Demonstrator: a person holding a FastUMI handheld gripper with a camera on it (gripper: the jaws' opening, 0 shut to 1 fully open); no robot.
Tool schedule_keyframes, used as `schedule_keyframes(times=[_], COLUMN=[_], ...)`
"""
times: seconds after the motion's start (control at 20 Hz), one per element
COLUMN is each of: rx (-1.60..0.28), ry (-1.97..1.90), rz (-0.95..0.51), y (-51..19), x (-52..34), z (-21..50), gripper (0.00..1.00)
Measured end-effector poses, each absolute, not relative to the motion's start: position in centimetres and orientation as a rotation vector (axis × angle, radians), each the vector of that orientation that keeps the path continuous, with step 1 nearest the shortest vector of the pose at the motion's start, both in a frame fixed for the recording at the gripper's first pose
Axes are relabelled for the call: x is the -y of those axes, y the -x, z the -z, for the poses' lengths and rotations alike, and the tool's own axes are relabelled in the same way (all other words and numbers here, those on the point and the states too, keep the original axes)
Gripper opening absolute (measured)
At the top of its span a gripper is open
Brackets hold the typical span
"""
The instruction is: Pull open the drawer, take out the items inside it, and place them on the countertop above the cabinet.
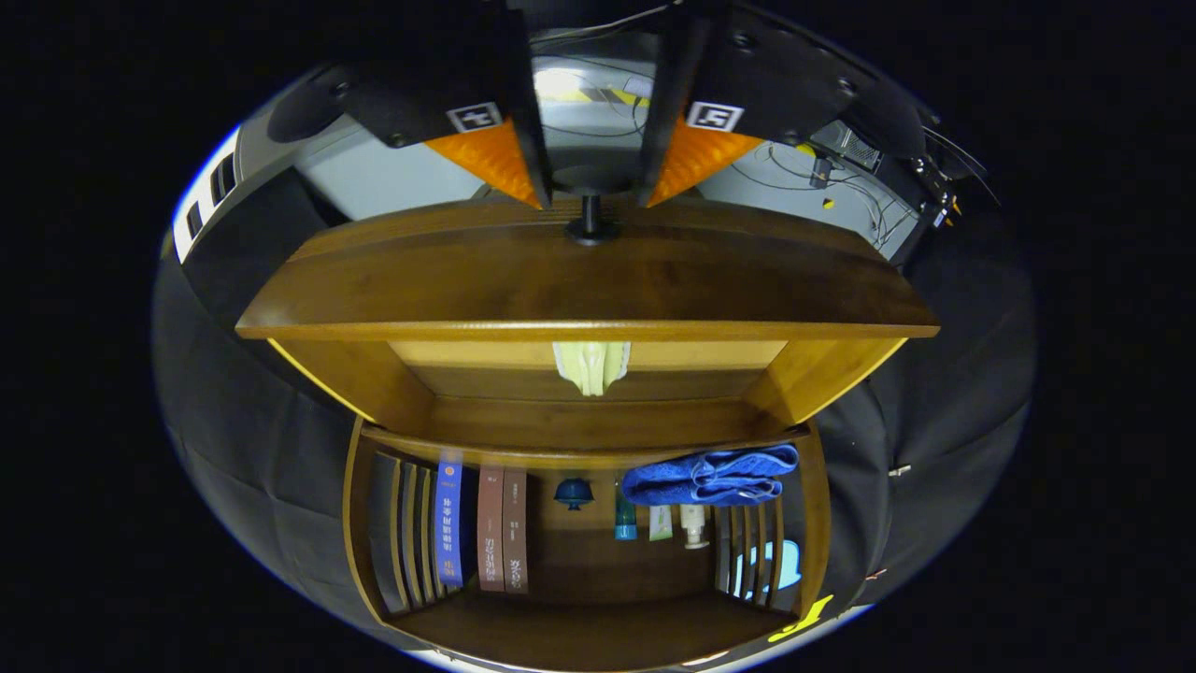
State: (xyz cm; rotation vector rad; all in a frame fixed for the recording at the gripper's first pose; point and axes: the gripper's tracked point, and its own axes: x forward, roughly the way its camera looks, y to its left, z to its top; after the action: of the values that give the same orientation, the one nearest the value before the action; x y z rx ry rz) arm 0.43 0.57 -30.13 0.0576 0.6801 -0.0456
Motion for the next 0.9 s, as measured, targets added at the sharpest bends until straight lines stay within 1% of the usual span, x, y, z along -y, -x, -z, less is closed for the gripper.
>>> schedule_keyframes(times=[0.05,0.15,0.25,0.3,0.45,0.6,0.75,0.9], rx=[-0.706,-0.691,-0.647,-0.625,-0.582,-0.563,-0.588,-0.646], ry=[-0.074,-0.110,-0.117,-0.121,-0.124,-0.107,-0.100,-0.101], rz=[0.053,0.065,0.077,0.078,0.056,0.022,-0.005,-0.035], y=[0.4,1.4,1.5,1.1,-0.9,-4.9,-9.4,-14.0], x=[-0.5,-0.4,-0.1,0.1,0.1,-0.1,-0.5,-1.0], z=[30.3,28.6,25.8,24.2,20.1,17.6,17.1,18.4], gripper=[0.68,0.90,0.94,0.99,1.00,0.99,1.00,1.00])
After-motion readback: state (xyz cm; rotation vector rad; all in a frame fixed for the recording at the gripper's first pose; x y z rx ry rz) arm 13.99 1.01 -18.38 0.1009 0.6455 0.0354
